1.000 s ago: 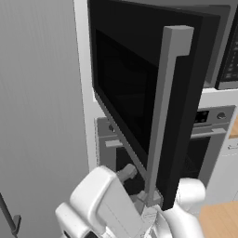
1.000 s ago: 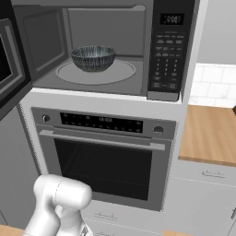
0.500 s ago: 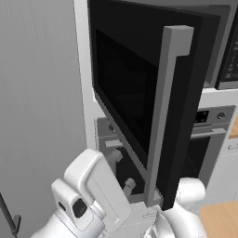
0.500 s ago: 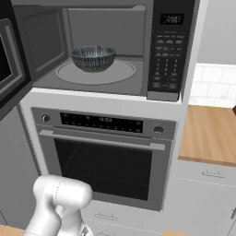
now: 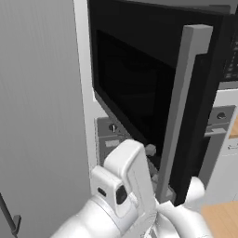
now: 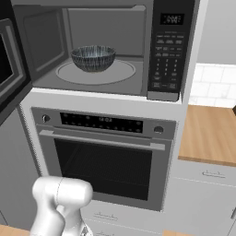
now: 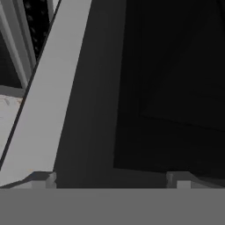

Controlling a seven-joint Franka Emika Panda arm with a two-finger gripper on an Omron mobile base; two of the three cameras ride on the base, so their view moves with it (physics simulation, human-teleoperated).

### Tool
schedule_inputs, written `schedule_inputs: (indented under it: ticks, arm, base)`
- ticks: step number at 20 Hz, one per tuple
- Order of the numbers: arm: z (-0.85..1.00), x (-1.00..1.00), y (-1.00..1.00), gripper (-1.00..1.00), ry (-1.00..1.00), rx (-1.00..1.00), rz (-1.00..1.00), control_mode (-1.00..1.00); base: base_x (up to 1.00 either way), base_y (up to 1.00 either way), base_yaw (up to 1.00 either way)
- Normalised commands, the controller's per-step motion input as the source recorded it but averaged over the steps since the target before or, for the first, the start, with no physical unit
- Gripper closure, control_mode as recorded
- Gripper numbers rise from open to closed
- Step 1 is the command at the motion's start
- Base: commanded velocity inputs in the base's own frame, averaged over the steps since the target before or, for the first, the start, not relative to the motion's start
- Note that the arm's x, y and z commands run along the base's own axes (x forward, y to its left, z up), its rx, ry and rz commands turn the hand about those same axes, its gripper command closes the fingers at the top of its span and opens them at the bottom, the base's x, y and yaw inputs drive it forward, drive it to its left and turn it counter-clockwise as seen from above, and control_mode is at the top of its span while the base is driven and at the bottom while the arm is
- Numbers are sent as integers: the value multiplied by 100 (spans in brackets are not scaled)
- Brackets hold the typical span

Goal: Open the microwave, place the bowl with waffle inside the microwave, then close the microwave door and turn it on.

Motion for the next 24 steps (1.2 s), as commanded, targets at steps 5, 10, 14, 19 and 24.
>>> schedule_inputs:
  ticks: [5,10,14,19,24]
  arm:
    - [56,-4,-85,-100,8,21,0,-100]
    - [66,73,-34,-100,54,19,14,-100]
    - [23,79,-40,-100,53,16,22,-100]
    - [0,86,-48,-100,41,15,28,-100]
    - [-5,82,-59,-100,29,15,33,-100]
  base:
    - [0,0,0]
    - [0,0,0]
    - [0,0,0]
    - [0,0,0]
    - [0,0,0]
